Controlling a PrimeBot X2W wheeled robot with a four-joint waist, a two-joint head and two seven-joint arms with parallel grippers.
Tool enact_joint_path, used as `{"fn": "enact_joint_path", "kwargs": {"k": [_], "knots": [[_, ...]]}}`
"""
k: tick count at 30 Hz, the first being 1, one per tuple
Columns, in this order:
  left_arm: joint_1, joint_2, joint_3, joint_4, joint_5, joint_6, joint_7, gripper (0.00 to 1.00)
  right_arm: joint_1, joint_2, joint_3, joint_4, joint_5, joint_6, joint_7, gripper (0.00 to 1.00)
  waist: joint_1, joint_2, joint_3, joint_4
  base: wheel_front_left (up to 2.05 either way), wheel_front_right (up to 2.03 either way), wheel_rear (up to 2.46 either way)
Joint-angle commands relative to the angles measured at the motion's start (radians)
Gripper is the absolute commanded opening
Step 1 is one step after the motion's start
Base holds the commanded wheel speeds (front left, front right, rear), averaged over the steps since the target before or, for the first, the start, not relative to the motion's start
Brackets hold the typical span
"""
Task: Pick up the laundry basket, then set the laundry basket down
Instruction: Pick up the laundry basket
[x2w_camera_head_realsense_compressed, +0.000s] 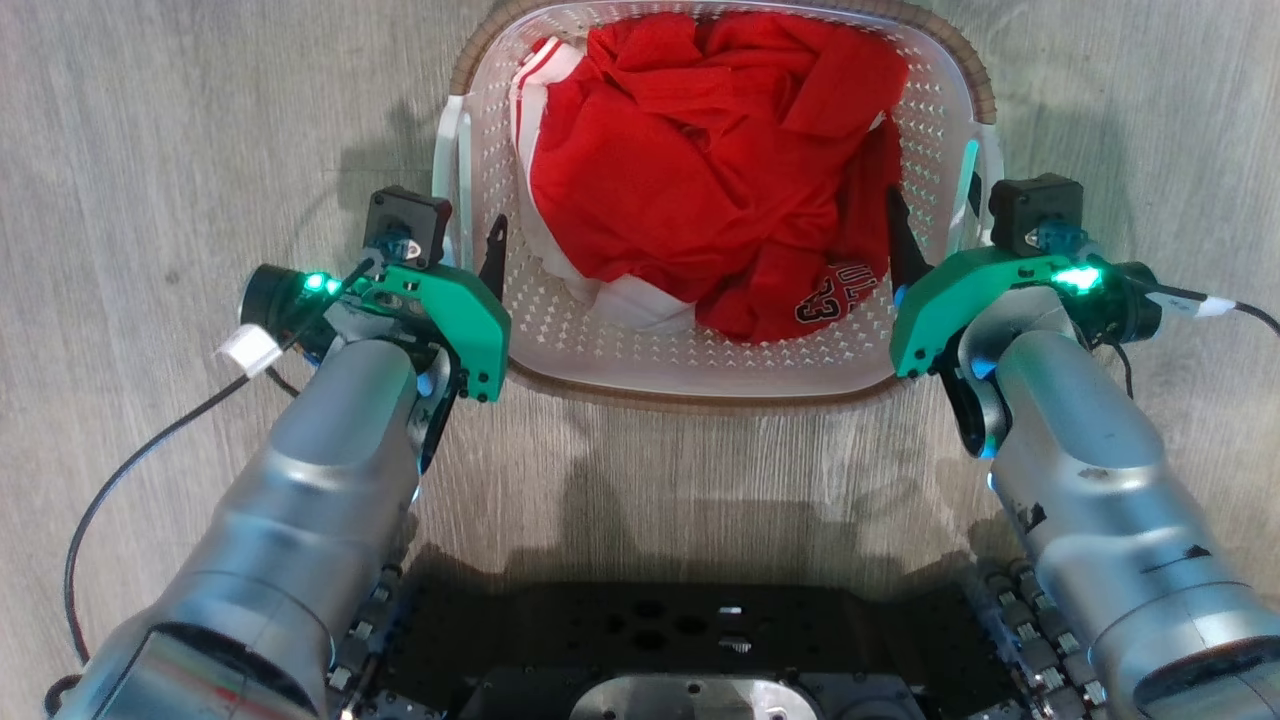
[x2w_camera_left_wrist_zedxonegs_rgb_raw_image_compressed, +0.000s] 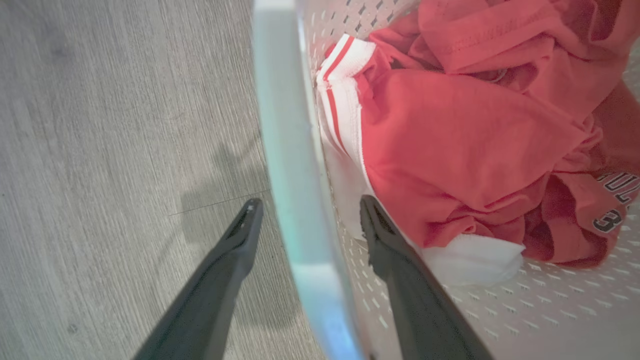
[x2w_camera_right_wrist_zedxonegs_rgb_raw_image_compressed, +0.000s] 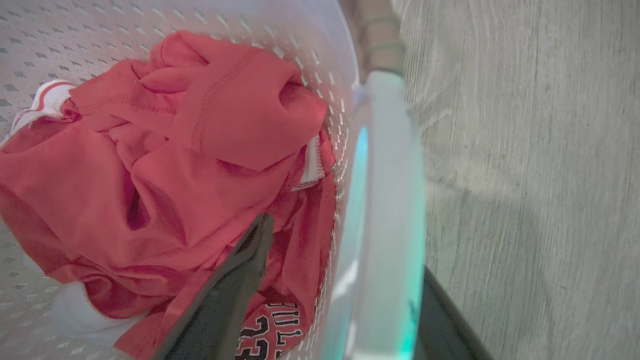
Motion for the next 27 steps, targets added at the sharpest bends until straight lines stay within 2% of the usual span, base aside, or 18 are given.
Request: {"fn": "enact_joint_path", "kwargs": {"k": [1, 2, 3, 4, 5, 6, 8, 21, 27], "knots": [[0.015, 0.023, 0.002, 0.003, -0.017, 0.002, -0.008, 0.92, 0.044, 0.017, 0.024, 0.002, 0.008, 0.006, -0.008, 1.00, -0.0001, 0.0000, -0.002, 0.002, 0.00, 0.00, 0.00], [0.015, 0.023, -0.006, 0.003, -0.026, 0.002, -0.008, 0.77, 0.045, 0.017, 0.027, 0.007, 0.010, 0.006, -0.008, 0.84, -0.0001, 0.0000, -0.004, 0.003, 0.00, 0.00, 0.00], [0.014, 0.023, -0.013, 0.002, -0.036, 0.002, -0.008, 0.51, 0.044, 0.017, 0.029, 0.012, 0.012, 0.006, -0.008, 0.62, -0.0001, 0.0000, -0.006, 0.003, 0.00, 0.00, 0.00], [0.015, 0.023, -0.021, 0.003, -0.045, 0.000, -0.008, 0.41, 0.044, 0.017, 0.031, 0.017, 0.013, 0.006, -0.008, 0.45, -0.0001, 0.0000, -0.008, 0.004, 0.00, 0.00, 0.00], [0.016, 0.023, -0.030, 0.006, -0.053, -0.002, -0.008, 0.21, 0.043, 0.017, 0.033, 0.022, 0.016, 0.006, -0.008, 0.38, -0.0001, 0.0000, -0.012, 0.004, 0.00, 0.00, 0.00], [0.018, 0.023, -0.040, 0.007, -0.062, -0.003, -0.008, 0.00, 0.044, 0.017, 0.036, 0.027, 0.018, 0.006, -0.008, 0.27, -0.0001, 0.0000, -0.016, 0.005, 0.00, 0.00, 0.00], [0.023, 0.023, -0.056, 0.007, -0.080, -0.007, -0.008, 0.00, 0.044, 0.017, 0.043, 0.036, 0.021, 0.006, -0.008, 0.00, -0.0001, 0.0000, -0.026, 0.006, 0.00, 0.00, 0.00], [0.067, 0.023, -0.146, 0.028, -0.189, -0.008, -0.008, 0.00, 0.052, 0.017, 0.104, 0.112, 0.073, 0.006, -0.008, 0.00, -0.0001, 0.0000, -0.144, 0.000, 0.00, 0.00, 0.00], [0.102, 0.023, -0.185, 0.050, -0.236, -0.005, -0.007, 0.00, 0.056, 0.017, 0.171, 0.150, 0.123, 0.006, -0.008, 0.00, -0.0001, 0.0000, -0.236, -0.009, 0.00, 0.00, 0.00]]}}
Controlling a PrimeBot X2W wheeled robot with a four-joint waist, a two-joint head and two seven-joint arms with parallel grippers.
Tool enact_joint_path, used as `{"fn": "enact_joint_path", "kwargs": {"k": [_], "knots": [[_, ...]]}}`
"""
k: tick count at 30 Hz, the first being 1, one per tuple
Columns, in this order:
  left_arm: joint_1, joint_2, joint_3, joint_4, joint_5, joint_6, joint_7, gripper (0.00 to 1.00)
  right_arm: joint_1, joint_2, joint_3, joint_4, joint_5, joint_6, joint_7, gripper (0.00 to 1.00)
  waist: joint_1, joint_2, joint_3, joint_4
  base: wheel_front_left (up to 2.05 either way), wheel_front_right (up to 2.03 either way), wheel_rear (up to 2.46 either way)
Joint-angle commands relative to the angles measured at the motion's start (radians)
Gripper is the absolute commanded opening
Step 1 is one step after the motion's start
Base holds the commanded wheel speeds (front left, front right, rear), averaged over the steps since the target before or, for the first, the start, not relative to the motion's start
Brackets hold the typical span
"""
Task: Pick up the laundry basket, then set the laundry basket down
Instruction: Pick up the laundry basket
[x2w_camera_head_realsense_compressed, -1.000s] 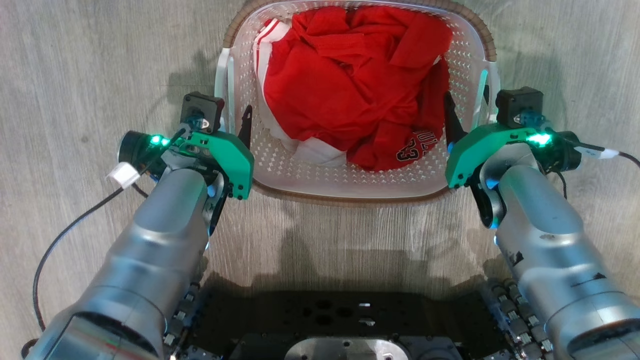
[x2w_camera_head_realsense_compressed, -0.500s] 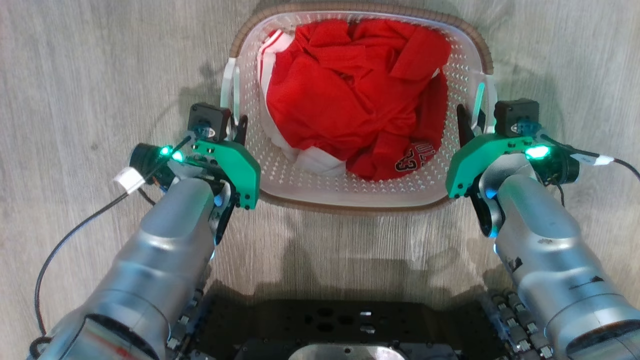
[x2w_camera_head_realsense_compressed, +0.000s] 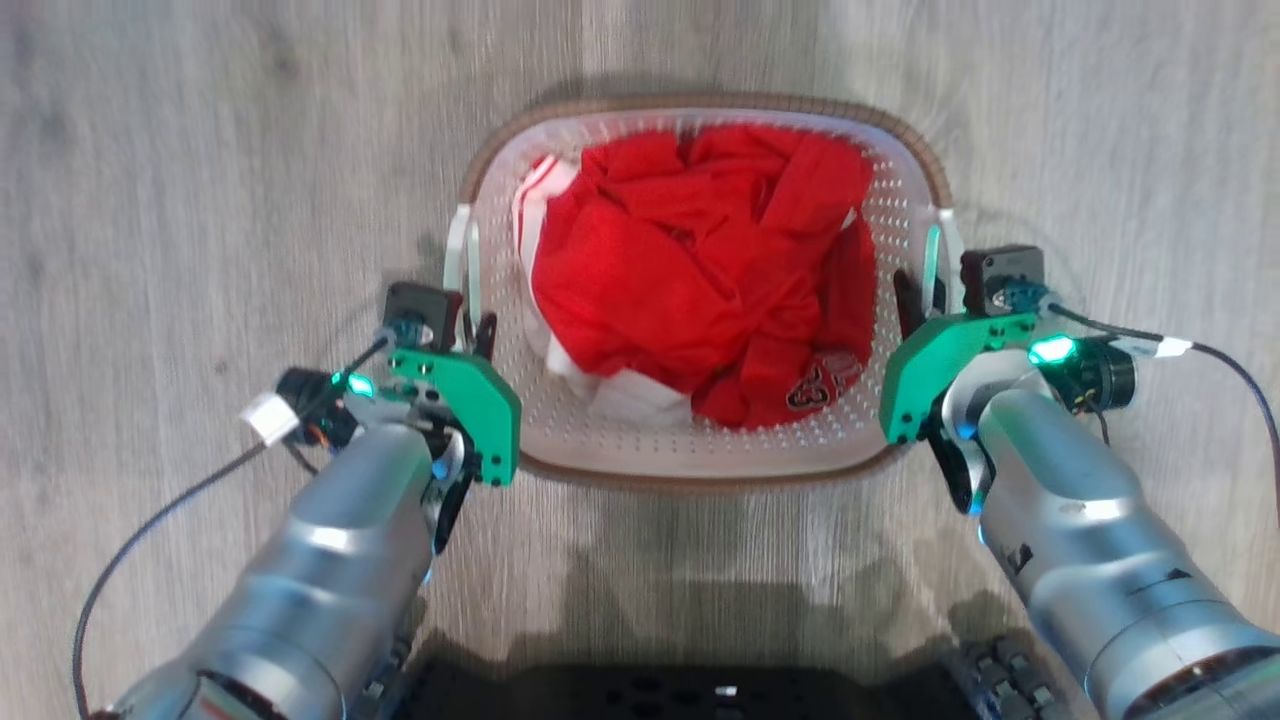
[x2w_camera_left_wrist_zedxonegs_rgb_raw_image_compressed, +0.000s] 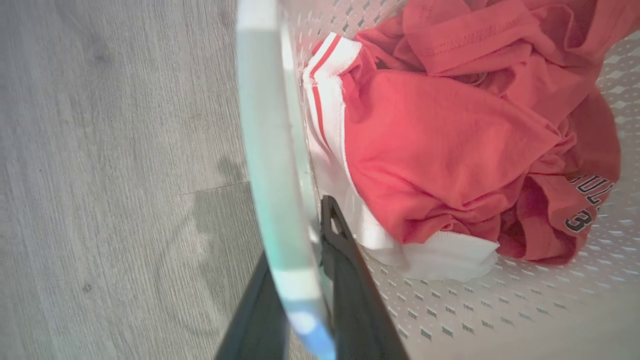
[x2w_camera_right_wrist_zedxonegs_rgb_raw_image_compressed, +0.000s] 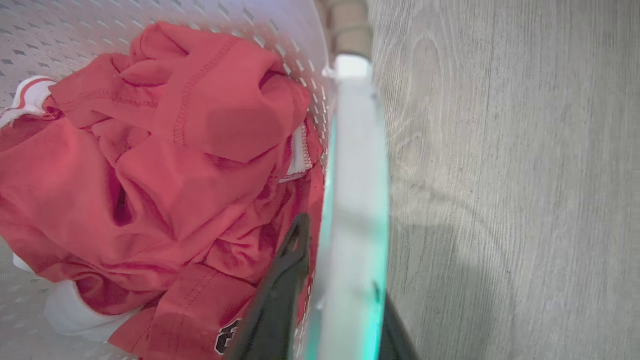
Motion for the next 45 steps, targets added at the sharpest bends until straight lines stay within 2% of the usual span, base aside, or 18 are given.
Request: {"fn": "enact_joint_path", "kwargs": {"k": [1, 13, 26, 35, 45], "knots": [[0.030, 0.026, 0.001, 0.000, -0.001, 0.004, -0.004, 0.00, 0.052, 0.016, 0.034, -0.004, 0.001, 0.006, -0.008, 0.00, 0.0000, -0.0001, -0.044, -0.005, 0.00, 0.00, 0.00], [0.135, 0.026, -0.073, 0.009, -0.108, 0.009, 0.054, 0.00, 0.113, 0.016, 0.188, 0.067, 0.157, 0.006, 0.057, 0.00, 0.0000, -0.0001, -0.272, -0.017, 0.00, 0.00, 0.00], [0.262, 0.026, -0.129, 0.037, -0.192, 0.004, 0.142, 0.00, 0.227, 0.016, 0.335, 0.064, 0.317, 0.006, 0.158, 0.00, 0.0000, -0.0001, -0.498, -0.040, 0.00, 0.00, 0.00], [0.312, 0.026, -0.156, 0.050, -0.231, 0.000, 0.186, 0.00, 0.273, 0.016, 0.418, 0.064, 0.394, 0.006, 0.210, 0.00, 0.0000, -0.0001, -0.608, -0.046, 0.00, 0.00, 0.00], [0.352, 0.026, -0.179, 0.060, -0.255, -0.002, 0.200, 0.00, 0.303, 0.016, 0.482, 0.064, 0.452, 0.006, 0.236, 0.00, 0.0000, -0.0001, -0.676, -0.052, 0.00, 0.00, 0.00]]}}
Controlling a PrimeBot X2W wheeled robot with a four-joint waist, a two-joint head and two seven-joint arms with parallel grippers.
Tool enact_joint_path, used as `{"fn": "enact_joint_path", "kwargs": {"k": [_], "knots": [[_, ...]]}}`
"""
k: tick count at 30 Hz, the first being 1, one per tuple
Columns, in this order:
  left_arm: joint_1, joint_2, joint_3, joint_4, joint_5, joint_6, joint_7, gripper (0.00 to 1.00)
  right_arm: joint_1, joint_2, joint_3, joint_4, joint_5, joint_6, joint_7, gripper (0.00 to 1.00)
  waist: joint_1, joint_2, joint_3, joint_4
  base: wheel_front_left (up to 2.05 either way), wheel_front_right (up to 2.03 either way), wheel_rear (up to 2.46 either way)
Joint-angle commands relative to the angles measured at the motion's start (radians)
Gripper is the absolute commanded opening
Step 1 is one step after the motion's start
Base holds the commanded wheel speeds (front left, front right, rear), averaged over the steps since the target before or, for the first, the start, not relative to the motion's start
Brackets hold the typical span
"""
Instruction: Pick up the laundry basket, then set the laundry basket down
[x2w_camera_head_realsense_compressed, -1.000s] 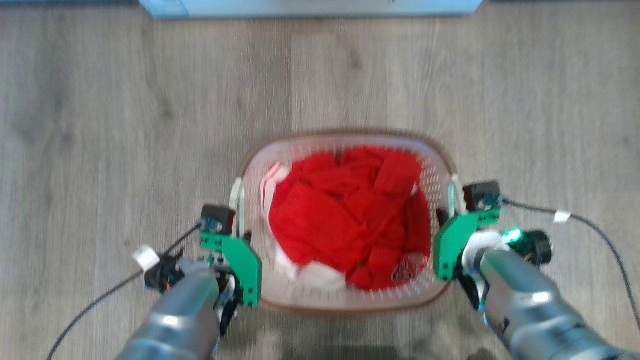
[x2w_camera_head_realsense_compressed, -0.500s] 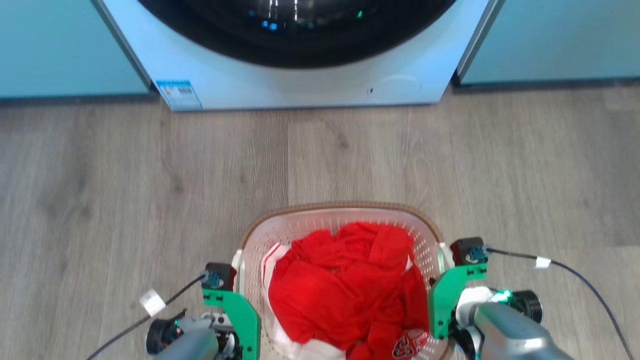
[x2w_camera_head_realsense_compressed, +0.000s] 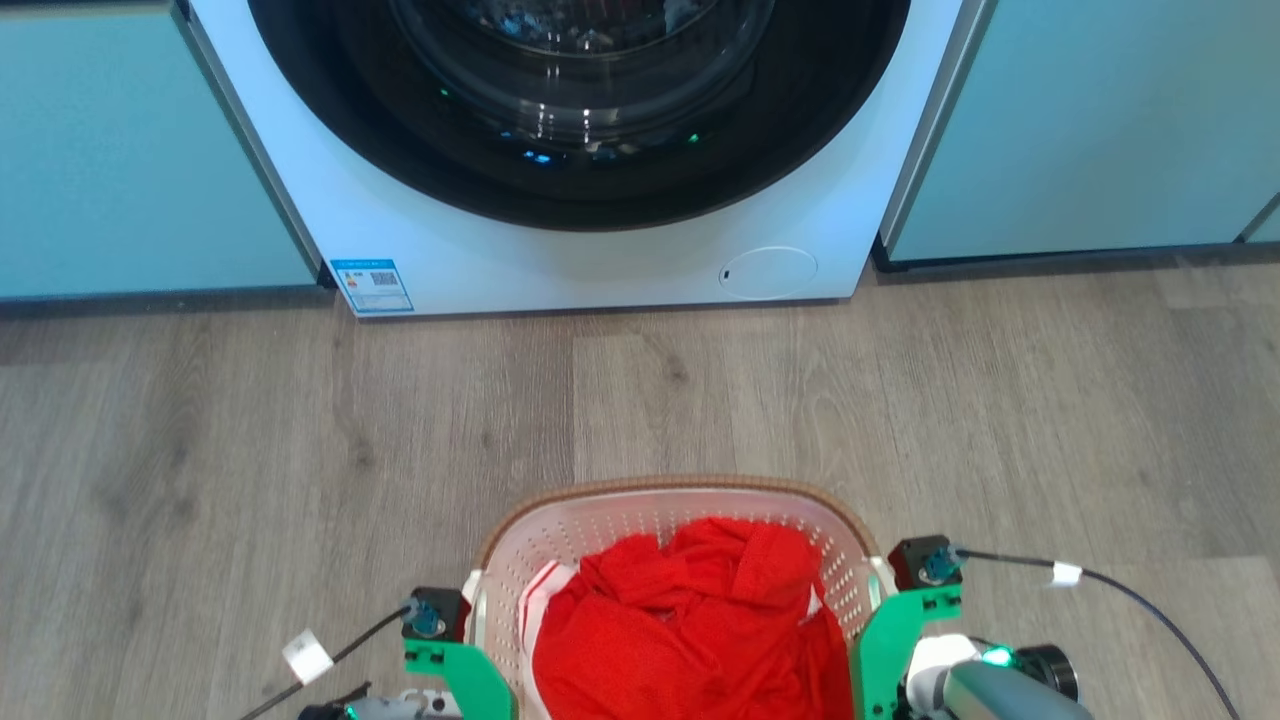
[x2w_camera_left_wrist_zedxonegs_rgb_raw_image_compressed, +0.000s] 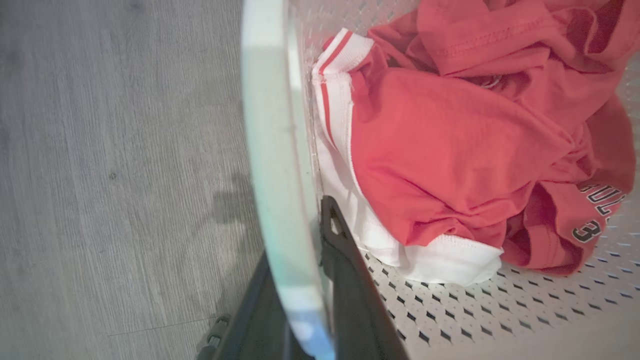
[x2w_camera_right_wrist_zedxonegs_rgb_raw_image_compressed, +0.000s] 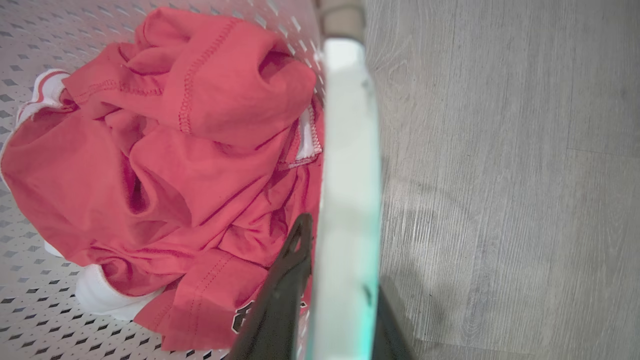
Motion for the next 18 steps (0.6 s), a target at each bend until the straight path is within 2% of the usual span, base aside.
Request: {"fn": "enact_joint_path", "kwargs": {"k": [1, 18], "knots": [[-0.026, 0.024, 0.009, -0.001, 0.002, 0.004, -0.001, 0.00, 0.006, 0.009, 0.024, -0.018, -0.002, 0.006, -0.004, 0.00, 0.0001, -0.0001, -0.007, -0.002, 0.00, 0.00, 0.00], [-0.020, 0.024, -0.024, 0.013, -0.028, 0.004, 0.013, 0.00, 0.004, 0.009, 0.104, -0.005, 0.072, 0.006, -0.002, 0.00, 0.0001, -0.0001, -0.032, -0.007, 0.00, 0.00, 0.00]]}}
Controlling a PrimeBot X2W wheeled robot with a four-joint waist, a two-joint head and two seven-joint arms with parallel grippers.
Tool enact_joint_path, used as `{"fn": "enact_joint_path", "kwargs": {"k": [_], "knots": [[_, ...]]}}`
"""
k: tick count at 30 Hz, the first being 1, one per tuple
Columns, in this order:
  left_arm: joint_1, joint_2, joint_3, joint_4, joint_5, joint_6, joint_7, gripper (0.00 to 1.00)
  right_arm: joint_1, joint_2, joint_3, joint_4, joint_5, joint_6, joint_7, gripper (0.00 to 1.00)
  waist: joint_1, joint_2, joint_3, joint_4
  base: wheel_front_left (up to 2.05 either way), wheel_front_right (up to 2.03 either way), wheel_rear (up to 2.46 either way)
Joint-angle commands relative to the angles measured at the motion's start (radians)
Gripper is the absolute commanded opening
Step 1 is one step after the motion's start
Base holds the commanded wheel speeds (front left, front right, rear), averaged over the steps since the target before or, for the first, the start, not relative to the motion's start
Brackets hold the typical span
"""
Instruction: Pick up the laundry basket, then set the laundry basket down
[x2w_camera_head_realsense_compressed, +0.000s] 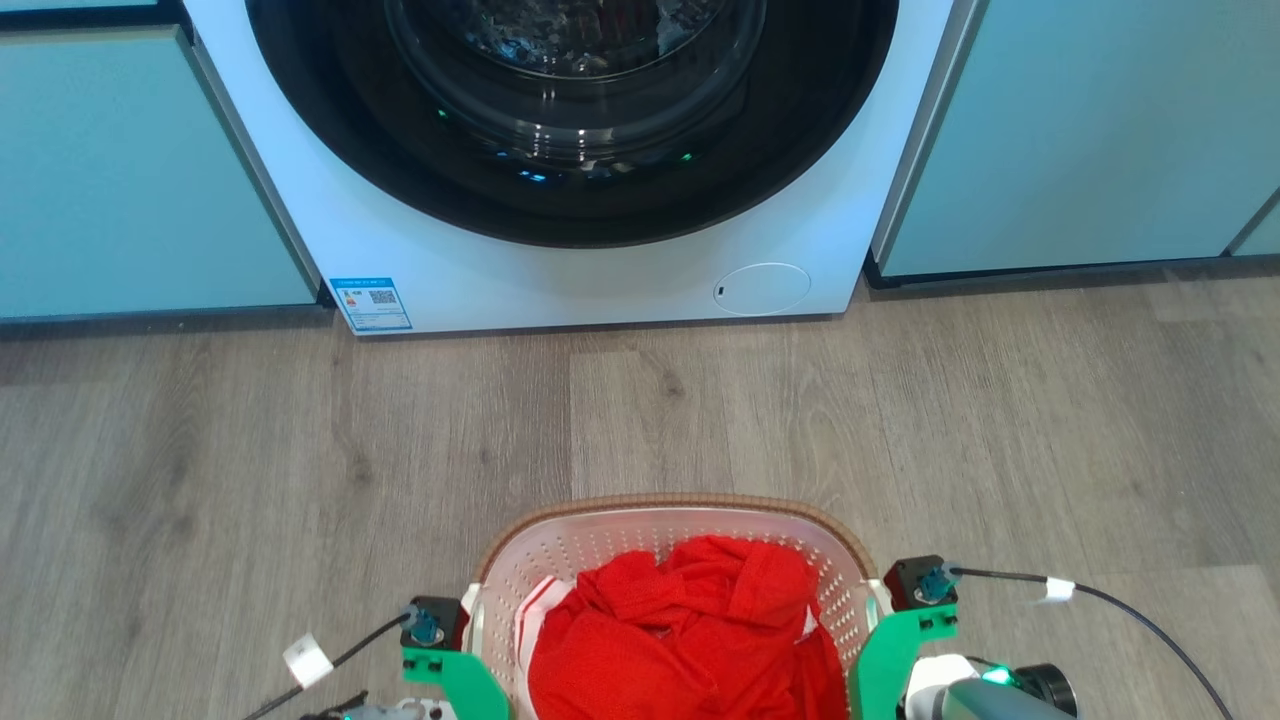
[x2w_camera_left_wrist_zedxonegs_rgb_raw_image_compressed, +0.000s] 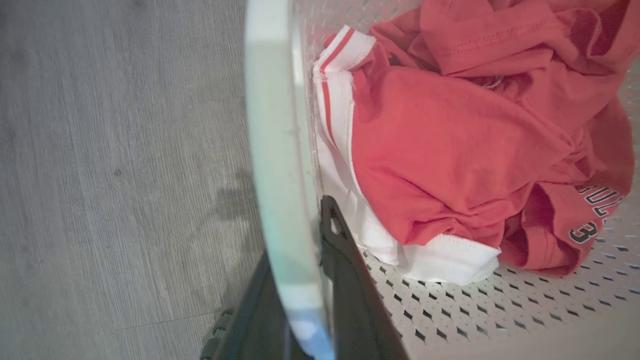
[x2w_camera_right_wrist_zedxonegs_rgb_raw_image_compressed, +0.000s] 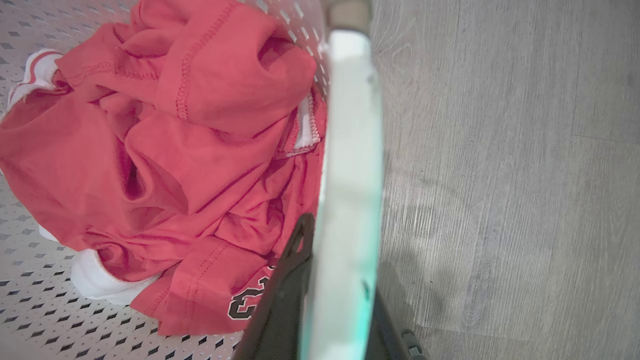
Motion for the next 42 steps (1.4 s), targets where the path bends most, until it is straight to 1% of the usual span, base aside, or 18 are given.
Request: {"fn": "enact_joint_path", "kwargs": {"k": [1, 19, 28, 36, 42], "knots": [[-0.029, 0.022, 0.009, 0.001, -0.003, 0.003, -0.005, 0.00, -0.011, 0.009, 0.021, -0.016, 0.001, 0.006, -0.016, 0.00, 0.0001, -0.0001, 0.001, 0.000, 0.00, 0.00, 0.00], [-0.038, 0.022, -0.011, 0.009, -0.028, 0.002, -0.006, 0.00, -0.033, 0.009, 0.070, -0.010, 0.053, 0.006, -0.036, 0.00, 0.0001, -0.0001, 0.016, 0.000, 0.00, 0.00, 0.00], [-0.053, 0.022, -0.019, 0.014, -0.038, 0.003, -0.010, 0.00, -0.053, 0.009, 0.093, -0.008, 0.076, 0.006, -0.043, 0.00, 0.0001, -0.0001, 0.047, -0.004, 0.00, 0.00, 0.00], [-0.092, 0.022, -0.025, 0.020, -0.040, 0.005, -0.019, 0.00, -0.094, 0.009, 0.110, 0.000, 0.089, 0.006, -0.050, 0.00, 0.0001, -0.0001, 0.105, -0.011, 0.00, 0.00, 0.00], [-0.171, 0.022, -0.021, 0.025, -0.037, 0.012, -0.042, 0.00, -0.173, 0.009, 0.112, 0.016, 0.088, 0.006, -0.070, 0.00, 0.0001, -0.0001, 0.196, -0.013, 0.00, 0.00, 0.00]]}}
